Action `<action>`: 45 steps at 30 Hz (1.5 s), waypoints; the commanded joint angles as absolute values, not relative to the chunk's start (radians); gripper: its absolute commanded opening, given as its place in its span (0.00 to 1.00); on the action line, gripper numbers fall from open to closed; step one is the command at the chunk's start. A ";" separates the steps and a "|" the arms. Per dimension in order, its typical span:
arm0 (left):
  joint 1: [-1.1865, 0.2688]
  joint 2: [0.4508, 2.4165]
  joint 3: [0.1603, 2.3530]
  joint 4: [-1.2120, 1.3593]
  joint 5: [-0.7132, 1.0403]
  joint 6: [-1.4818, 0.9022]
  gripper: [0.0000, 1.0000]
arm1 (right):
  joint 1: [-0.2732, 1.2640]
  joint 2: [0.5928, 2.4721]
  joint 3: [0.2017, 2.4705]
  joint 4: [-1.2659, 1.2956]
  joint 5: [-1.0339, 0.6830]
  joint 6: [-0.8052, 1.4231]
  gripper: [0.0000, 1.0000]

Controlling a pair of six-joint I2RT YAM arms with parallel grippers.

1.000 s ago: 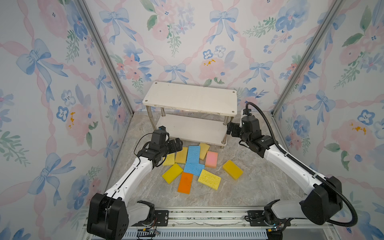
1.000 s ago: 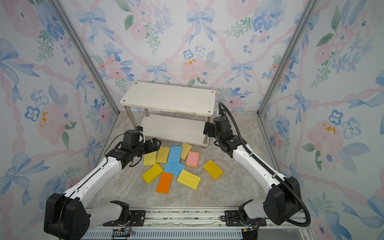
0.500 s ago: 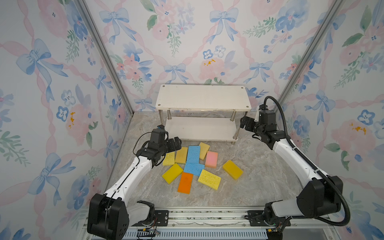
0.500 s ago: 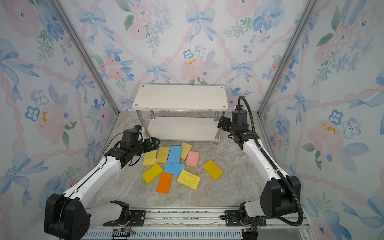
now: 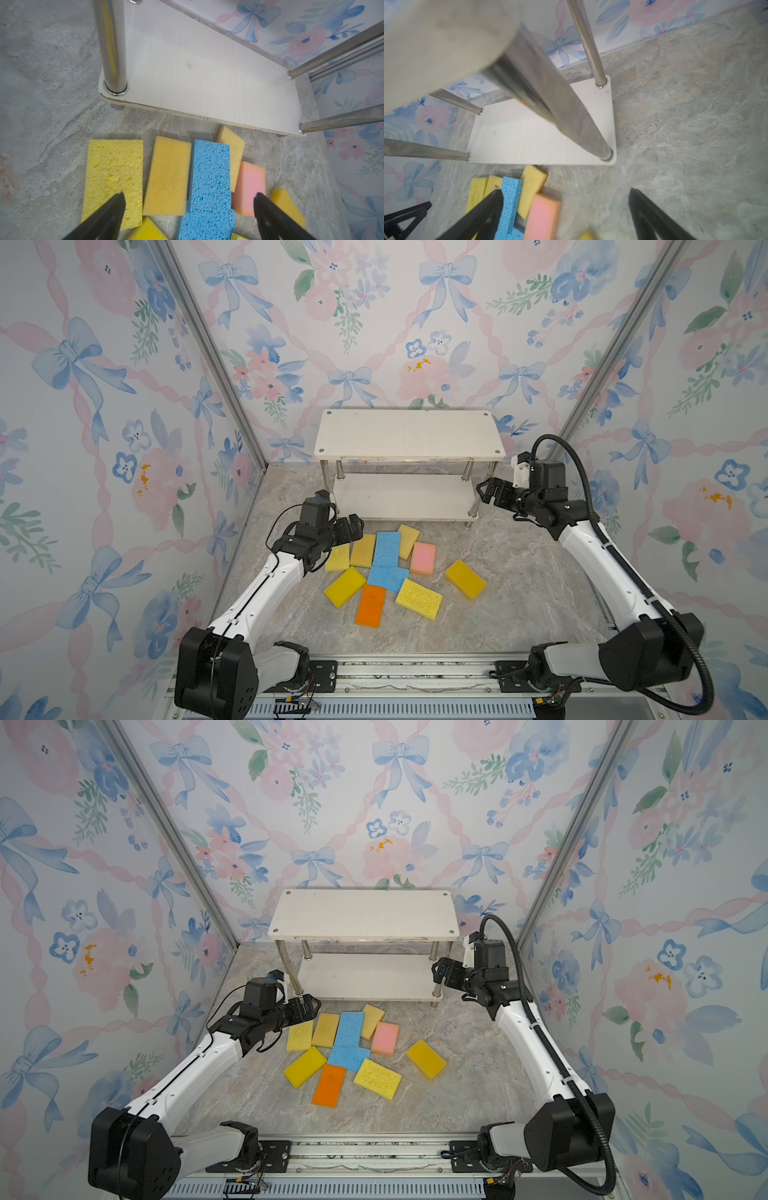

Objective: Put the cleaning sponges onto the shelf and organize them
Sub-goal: 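Swing the right gripper over the table toward the yellow foam sponge, then lower the right gripper and close it on the yellow foam sponge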

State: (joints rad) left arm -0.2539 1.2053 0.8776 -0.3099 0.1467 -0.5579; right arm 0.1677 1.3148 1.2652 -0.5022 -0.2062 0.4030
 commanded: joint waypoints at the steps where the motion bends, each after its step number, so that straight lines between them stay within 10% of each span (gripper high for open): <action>1: -0.262 1.200 0.886 -0.322 0.199 -0.544 0.98 | 0.180 1.249 1.216 -0.691 -0.274 0.392 0.97; 17: -0.345 1.150 0.746 -0.270 0.397 -0.608 0.98 | 0.226 1.244 0.807 -0.657 -0.470 0.449 0.99; 45: -0.354 1.147 0.721 -0.261 0.420 -0.609 0.98 | 0.216 1.513 0.982 -0.696 -0.378 0.292 0.95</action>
